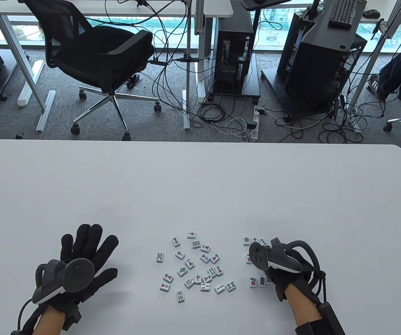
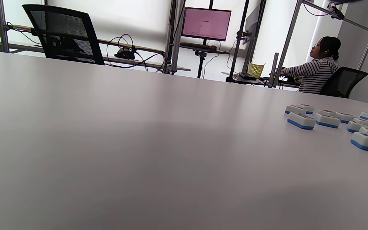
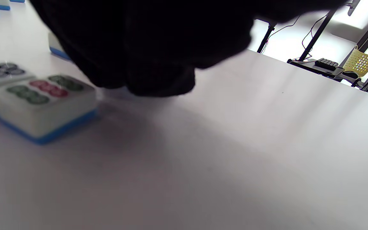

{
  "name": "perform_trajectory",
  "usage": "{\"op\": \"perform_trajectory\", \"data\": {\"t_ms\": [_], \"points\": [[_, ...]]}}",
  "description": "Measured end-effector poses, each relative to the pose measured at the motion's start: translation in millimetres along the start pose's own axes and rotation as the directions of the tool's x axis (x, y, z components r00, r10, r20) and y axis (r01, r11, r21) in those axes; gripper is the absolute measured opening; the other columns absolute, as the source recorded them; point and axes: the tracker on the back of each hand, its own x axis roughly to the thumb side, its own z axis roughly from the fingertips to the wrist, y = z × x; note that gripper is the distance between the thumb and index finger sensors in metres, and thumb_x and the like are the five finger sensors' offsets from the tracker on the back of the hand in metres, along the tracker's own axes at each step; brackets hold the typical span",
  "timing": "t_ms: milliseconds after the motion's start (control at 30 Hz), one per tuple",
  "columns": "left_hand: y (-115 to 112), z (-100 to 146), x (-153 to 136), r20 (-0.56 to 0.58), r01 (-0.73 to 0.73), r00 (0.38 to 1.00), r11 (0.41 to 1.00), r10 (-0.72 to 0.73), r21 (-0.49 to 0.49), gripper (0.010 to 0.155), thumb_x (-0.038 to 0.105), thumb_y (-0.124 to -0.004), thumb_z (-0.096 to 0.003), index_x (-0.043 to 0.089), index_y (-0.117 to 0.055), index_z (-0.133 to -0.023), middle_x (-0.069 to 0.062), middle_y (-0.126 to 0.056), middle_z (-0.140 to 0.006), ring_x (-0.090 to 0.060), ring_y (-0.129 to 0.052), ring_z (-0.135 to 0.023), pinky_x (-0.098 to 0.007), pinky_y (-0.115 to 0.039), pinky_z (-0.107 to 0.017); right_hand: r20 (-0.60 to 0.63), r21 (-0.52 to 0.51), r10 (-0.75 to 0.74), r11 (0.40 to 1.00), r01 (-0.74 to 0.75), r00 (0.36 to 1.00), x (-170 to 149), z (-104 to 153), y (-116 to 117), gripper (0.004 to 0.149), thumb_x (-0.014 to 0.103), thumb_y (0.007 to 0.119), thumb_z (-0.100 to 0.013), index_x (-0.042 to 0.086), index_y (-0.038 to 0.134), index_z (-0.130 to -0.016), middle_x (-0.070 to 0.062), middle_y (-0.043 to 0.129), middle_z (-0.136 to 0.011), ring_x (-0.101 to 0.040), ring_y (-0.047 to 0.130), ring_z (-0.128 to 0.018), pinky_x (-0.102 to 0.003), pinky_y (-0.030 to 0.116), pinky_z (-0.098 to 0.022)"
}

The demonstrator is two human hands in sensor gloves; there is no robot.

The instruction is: Mahjong suit sorting

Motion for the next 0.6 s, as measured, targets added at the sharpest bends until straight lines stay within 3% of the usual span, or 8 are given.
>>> {"op": "perform_trajectory", "data": {"t_ms": [200, 400, 500, 600], "points": [[0, 0, 0, -0.001, -0.005, 1.000, 1.000, 0.005, 0.001, 0.079, 0.075, -0.056, -0.0428, 0.049, -0.023, -0.110, 0.019, 0.012, -0.113, -0.015, 0.015, -0.110, -0.051, 0.005, -0.076, 0.001, -0.062, -0.004, 0.998, 0.005, 1.000, 2, 1, 4, 0.056, 0.036, 0.085, -0.044, 0.009, 0.077, -0.092, -0.003, 0.096, -0.049, -0.012, 0.090, -0.018, -0.027, 0.082, -0.014], [0, -1, 1, 0.004, -0.001, 1.000, 1.000, 0.001, 0.002, 0.079, 0.075, -0.056, -0.0428, 0.049, -0.023, -0.110, 0.019, 0.012, -0.113, -0.015, 0.015, -0.110, -0.051, 0.005, -0.076, -0.004, -0.137, -0.025, 0.990, 0.024, 1.000, -4, 19, -4, 0.058, 0.038, 0.084, -0.044, 0.010, 0.075, -0.094, -0.005, 0.097, -0.056, -0.015, 0.093, -0.024, -0.029, 0.083, -0.018], [0, -1, 1, 0.005, -0.002, 1.000, 1.000, 0.002, 0.004, 0.079, 0.075, -0.056, -0.0427, 0.049, -0.023, -0.110, 0.019, 0.011, -0.113, -0.015, 0.015, -0.110, -0.051, 0.005, -0.076, -0.014, -0.238, -0.064, 0.969, 0.059, 0.998, -13, 36, -18, 0.064, 0.044, 0.079, -0.046, 0.011, 0.069, -0.100, -0.009, 0.094, -0.068, -0.022, 0.095, -0.038, -0.036, 0.085, -0.029], [1, -1, 1, 0.007, 0.000, 1.000, 1.000, 0.000, 0.011, 0.079, 0.075, -0.056, -0.0428, 0.049, -0.023, -0.110, 0.018, 0.011, -0.113, -0.015, 0.015, -0.110, -0.051, 0.005, -0.076, -0.009, -0.351, -0.134, 0.928, 0.122, 0.991, -24, 58, -34, 0.071, 0.051, 0.074, -0.047, 0.015, 0.060, -0.106, -0.013, 0.084, -0.088, -0.031, 0.091, -0.061, -0.046, 0.082, -0.046]]}}
